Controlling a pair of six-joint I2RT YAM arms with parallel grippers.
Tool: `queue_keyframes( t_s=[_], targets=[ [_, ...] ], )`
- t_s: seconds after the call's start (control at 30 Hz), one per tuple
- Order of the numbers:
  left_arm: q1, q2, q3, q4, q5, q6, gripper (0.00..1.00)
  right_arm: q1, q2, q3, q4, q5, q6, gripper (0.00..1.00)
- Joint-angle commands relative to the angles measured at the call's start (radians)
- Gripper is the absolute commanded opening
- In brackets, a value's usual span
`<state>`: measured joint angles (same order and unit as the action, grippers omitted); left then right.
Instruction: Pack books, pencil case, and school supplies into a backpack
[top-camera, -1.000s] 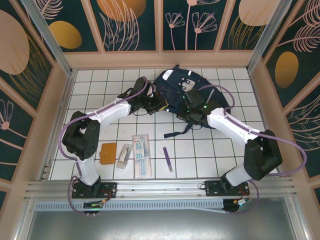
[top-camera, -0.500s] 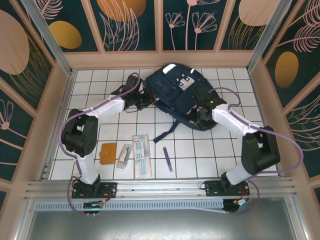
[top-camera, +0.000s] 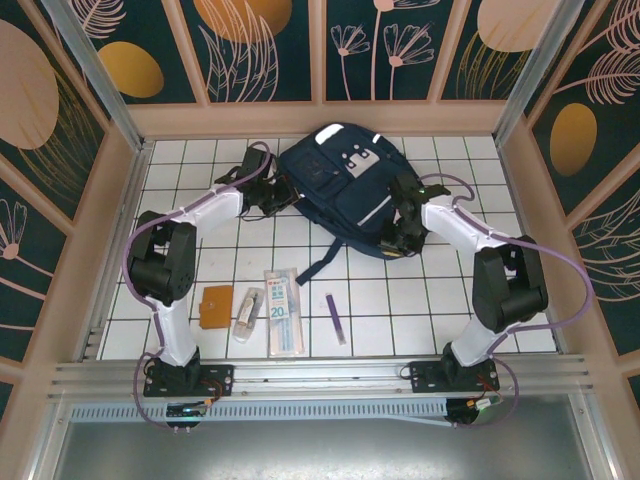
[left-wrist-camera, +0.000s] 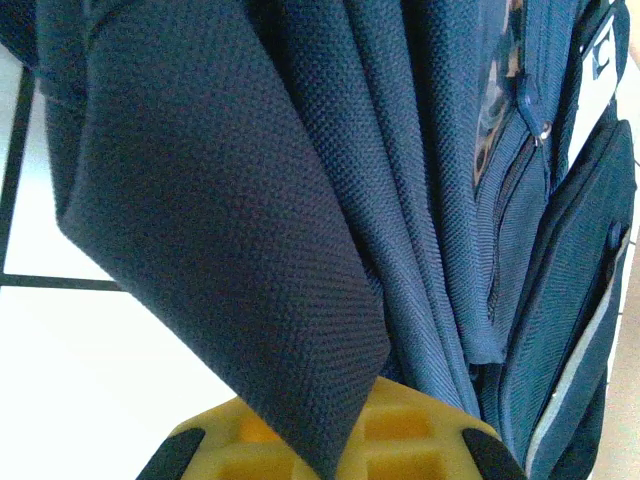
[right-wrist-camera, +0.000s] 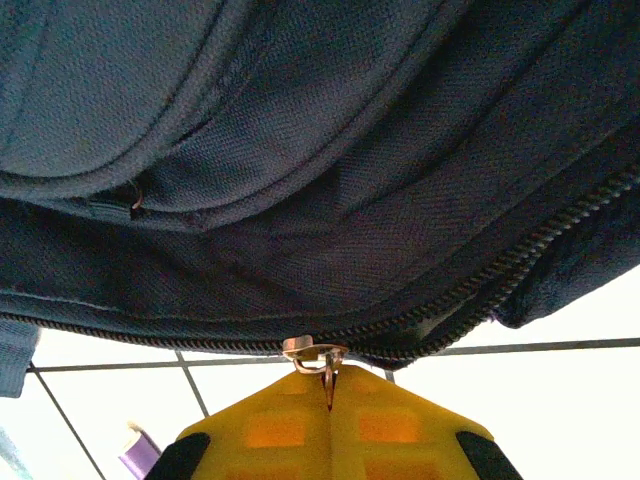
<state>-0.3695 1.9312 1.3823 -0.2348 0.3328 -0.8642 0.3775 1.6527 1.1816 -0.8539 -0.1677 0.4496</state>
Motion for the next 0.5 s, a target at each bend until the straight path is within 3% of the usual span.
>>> queue_keyframes(
  t_s=[0.0,0.2,0.23,0.27,0.37,0.47],
  targets=[
    [0.025,0.009,0.04,0.044,-0.031,0.044,0.0,0.0,0.016,0.015,-0.053,-0.024,-0.067,0.0],
    [0.076,0.142,0.219,-0.078,-0.033,0.168,0.03,0.037,0.022,0.025,-0.012,-0.152,-0.24,0.0],
    [0.077,0.168,0.26,-0.101,-0.031,0.192,0.24,0.054,0.022,0.033,0.012,-0.167,-0.245,0.0],
    [0.077,0.183,0.294,-0.121,-0.026,0.207,0.37,0.069,0.025,0.048,0.032,-0.186,-0.247,0.0],
    [0.077,0.156,0.307,-0.148,-0.004,0.209,0.47,0.109,0.038,0.094,0.09,-0.217,-0.21,0.0],
    [0.075,0.056,0.209,-0.178,-0.018,0.18,0.52,0.142,0.048,0.111,0.16,-0.269,-0.177,0.0]
  ],
)
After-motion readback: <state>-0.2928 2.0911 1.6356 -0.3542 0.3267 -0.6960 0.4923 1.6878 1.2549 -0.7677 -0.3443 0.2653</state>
